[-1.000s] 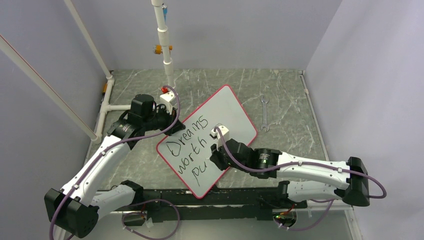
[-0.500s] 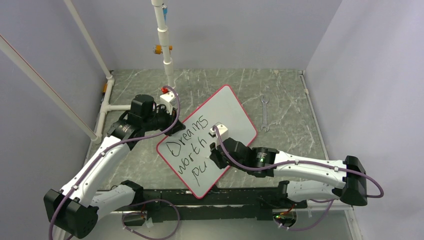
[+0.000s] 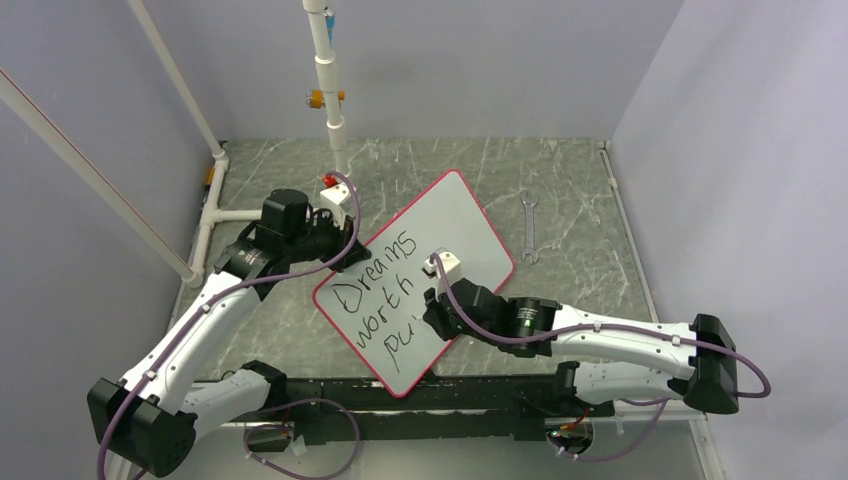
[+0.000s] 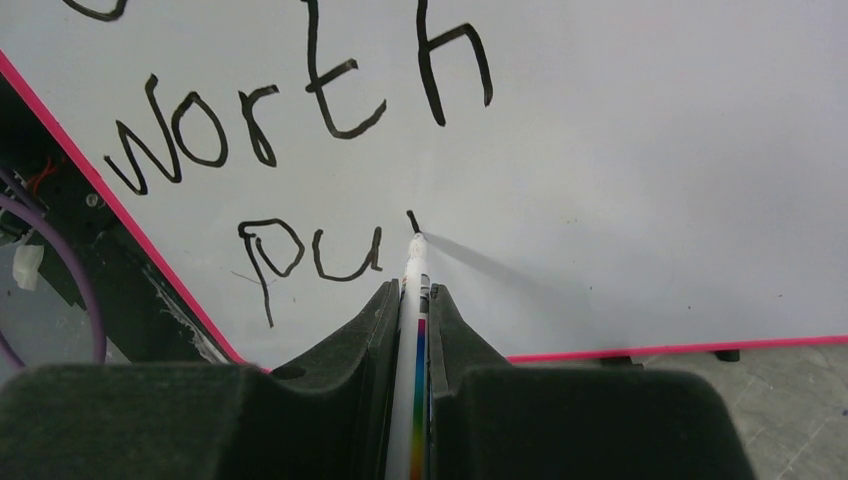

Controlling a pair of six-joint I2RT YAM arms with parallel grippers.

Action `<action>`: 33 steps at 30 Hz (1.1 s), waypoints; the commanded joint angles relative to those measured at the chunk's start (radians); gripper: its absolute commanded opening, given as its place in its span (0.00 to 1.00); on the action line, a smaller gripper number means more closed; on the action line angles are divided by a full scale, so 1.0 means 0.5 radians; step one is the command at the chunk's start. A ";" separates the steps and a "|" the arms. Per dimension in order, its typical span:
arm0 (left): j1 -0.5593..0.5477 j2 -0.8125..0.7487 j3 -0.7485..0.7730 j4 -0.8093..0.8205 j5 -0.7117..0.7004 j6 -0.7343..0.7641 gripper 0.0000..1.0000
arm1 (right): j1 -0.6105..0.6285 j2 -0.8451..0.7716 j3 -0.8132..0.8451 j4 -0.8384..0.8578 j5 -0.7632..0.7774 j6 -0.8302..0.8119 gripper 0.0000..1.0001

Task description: Write a sentence on the whiteboard

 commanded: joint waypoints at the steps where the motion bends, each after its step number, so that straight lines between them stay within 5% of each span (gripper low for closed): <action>1: -0.027 -0.024 -0.018 0.008 -0.120 0.181 0.00 | -0.006 -0.084 -0.051 0.034 -0.011 0.054 0.00; 33: -0.033 -0.019 -0.016 0.005 -0.124 0.185 0.00 | -0.005 -0.102 -0.052 0.056 0.012 0.070 0.00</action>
